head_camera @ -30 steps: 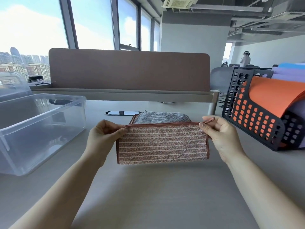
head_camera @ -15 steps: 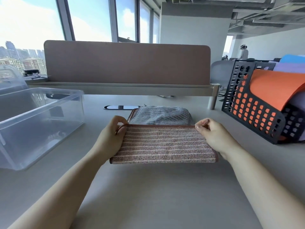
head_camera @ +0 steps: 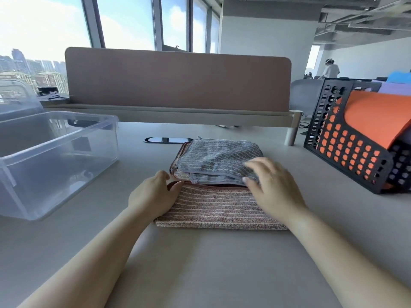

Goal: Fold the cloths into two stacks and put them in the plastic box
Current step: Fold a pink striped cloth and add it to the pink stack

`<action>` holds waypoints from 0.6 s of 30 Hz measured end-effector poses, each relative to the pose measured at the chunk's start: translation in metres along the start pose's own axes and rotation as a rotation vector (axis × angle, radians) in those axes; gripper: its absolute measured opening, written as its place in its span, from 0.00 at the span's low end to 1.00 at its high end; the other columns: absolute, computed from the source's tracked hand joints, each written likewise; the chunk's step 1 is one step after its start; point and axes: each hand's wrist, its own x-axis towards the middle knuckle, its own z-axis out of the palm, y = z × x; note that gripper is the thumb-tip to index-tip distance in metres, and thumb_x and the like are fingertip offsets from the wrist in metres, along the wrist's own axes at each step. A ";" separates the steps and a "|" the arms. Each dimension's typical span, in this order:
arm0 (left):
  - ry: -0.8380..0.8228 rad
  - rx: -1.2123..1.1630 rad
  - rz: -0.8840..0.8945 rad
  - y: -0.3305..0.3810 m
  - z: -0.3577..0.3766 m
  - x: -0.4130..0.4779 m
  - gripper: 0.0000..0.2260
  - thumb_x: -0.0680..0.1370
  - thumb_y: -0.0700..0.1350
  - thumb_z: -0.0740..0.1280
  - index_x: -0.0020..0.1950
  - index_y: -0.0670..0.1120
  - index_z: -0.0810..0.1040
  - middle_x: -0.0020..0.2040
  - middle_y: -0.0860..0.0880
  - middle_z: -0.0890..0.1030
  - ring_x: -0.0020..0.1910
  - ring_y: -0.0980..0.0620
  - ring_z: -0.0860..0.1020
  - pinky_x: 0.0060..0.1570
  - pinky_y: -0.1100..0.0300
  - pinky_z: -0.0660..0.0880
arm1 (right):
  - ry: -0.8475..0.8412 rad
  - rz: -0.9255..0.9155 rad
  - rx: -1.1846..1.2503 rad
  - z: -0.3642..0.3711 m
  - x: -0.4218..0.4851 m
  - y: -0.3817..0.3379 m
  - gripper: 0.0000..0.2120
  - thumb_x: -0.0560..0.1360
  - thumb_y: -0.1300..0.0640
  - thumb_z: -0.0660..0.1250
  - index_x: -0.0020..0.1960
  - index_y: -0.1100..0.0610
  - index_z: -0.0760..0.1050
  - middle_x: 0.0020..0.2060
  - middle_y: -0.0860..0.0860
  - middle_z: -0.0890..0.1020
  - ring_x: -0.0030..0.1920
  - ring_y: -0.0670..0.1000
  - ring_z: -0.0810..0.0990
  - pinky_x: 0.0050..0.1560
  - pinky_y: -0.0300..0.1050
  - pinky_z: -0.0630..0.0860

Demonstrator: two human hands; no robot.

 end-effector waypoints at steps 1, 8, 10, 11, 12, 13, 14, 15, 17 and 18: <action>-0.011 0.003 -0.006 0.001 -0.001 -0.001 0.23 0.77 0.63 0.57 0.66 0.51 0.67 0.58 0.48 0.79 0.56 0.45 0.77 0.47 0.54 0.75 | -0.091 -0.082 0.110 0.001 0.000 -0.013 0.21 0.78 0.45 0.58 0.67 0.54 0.72 0.66 0.50 0.75 0.67 0.52 0.71 0.68 0.48 0.66; -0.043 0.035 0.011 0.006 -0.008 -0.010 0.20 0.79 0.58 0.57 0.68 0.51 0.63 0.60 0.48 0.78 0.58 0.46 0.76 0.47 0.55 0.74 | -0.793 -0.158 -0.009 0.031 -0.008 -0.048 0.36 0.72 0.30 0.37 0.77 0.43 0.42 0.76 0.39 0.43 0.76 0.43 0.38 0.75 0.48 0.38; -0.079 0.000 -0.017 0.006 -0.011 -0.010 0.23 0.77 0.60 0.60 0.67 0.50 0.64 0.60 0.48 0.78 0.58 0.46 0.76 0.49 0.55 0.74 | -0.787 -0.154 0.006 0.030 -0.008 -0.047 0.33 0.75 0.33 0.41 0.77 0.43 0.42 0.77 0.39 0.43 0.76 0.43 0.38 0.75 0.48 0.38; -0.104 -0.013 -0.032 0.006 -0.012 -0.011 0.25 0.75 0.61 0.62 0.67 0.50 0.64 0.60 0.48 0.77 0.58 0.46 0.76 0.50 0.55 0.74 | -0.776 -0.149 0.025 0.029 -0.008 -0.048 0.33 0.76 0.33 0.41 0.77 0.44 0.42 0.77 0.40 0.43 0.76 0.43 0.38 0.75 0.47 0.38; -0.132 -0.018 -0.042 0.005 -0.014 -0.011 0.27 0.74 0.61 0.64 0.67 0.50 0.65 0.60 0.48 0.77 0.57 0.46 0.76 0.52 0.54 0.74 | -0.763 -0.138 0.045 0.028 -0.009 -0.048 0.33 0.76 0.33 0.41 0.77 0.45 0.41 0.76 0.40 0.42 0.76 0.42 0.38 0.75 0.46 0.37; -0.156 -0.024 -0.051 0.005 -0.015 -0.011 0.28 0.72 0.62 0.66 0.66 0.49 0.65 0.60 0.48 0.77 0.57 0.46 0.76 0.53 0.54 0.75 | -0.753 -0.130 0.051 0.027 -0.008 -0.048 0.35 0.75 0.32 0.40 0.77 0.46 0.41 0.76 0.40 0.42 0.75 0.42 0.37 0.74 0.44 0.36; -0.175 -0.040 -0.059 0.004 -0.017 -0.011 0.29 0.71 0.61 0.68 0.66 0.49 0.65 0.58 0.48 0.77 0.55 0.47 0.76 0.53 0.54 0.75 | -0.753 -0.130 0.030 0.026 -0.008 -0.048 0.37 0.73 0.31 0.39 0.77 0.46 0.40 0.76 0.41 0.41 0.75 0.42 0.37 0.73 0.43 0.35; -0.188 -0.074 -0.066 0.004 -0.017 -0.011 0.29 0.71 0.59 0.69 0.66 0.48 0.66 0.57 0.48 0.78 0.53 0.47 0.77 0.52 0.54 0.76 | -0.766 -0.136 -0.013 0.027 -0.009 -0.048 0.39 0.71 0.30 0.37 0.77 0.47 0.40 0.76 0.41 0.41 0.75 0.42 0.37 0.73 0.43 0.35; -0.201 -0.206 -0.075 0.005 -0.018 -0.011 0.27 0.71 0.55 0.71 0.64 0.48 0.67 0.52 0.49 0.78 0.47 0.49 0.78 0.43 0.56 0.78 | -0.784 -0.135 -0.057 0.028 -0.010 -0.048 0.38 0.73 0.30 0.38 0.77 0.48 0.40 0.76 0.41 0.40 0.75 0.42 0.37 0.73 0.44 0.35; -0.197 -0.291 -0.082 0.007 -0.019 -0.012 0.25 0.71 0.53 0.72 0.63 0.49 0.67 0.50 0.49 0.79 0.44 0.50 0.78 0.38 0.57 0.78 | -0.775 -0.133 -0.032 0.029 -0.011 -0.048 0.37 0.74 0.31 0.39 0.77 0.48 0.41 0.76 0.41 0.41 0.76 0.43 0.38 0.74 0.44 0.36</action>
